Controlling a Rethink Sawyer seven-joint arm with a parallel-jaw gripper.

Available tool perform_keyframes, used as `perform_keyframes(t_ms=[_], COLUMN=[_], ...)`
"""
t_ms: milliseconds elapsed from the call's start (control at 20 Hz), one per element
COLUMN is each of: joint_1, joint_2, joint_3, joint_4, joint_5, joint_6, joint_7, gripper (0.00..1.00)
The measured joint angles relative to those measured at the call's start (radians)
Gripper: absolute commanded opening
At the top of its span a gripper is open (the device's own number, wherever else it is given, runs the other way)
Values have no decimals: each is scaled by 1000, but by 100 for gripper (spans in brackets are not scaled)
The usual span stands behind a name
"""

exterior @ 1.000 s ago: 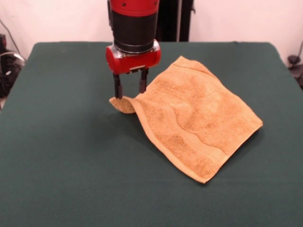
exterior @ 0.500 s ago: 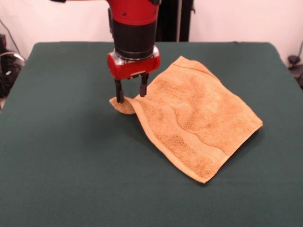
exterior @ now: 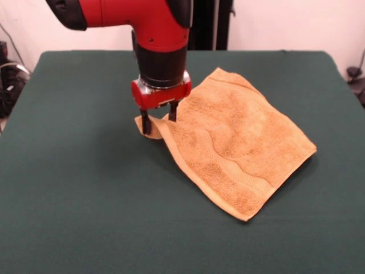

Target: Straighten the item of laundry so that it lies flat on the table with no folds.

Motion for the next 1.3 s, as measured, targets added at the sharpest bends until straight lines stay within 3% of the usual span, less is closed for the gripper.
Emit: perform_keyframes(t_ms=[300, 350, 1300], joint_1=[-1, -1, 11], joint_2=[9, 9, -16], joint_3=[0, 0, -3], joint_4=[-3, -4, -9], joint_5=[-7, -8, -15], joint_6=[0, 0, 0], joint_7=[0, 0, 0], gripper=[100, 0, 0])
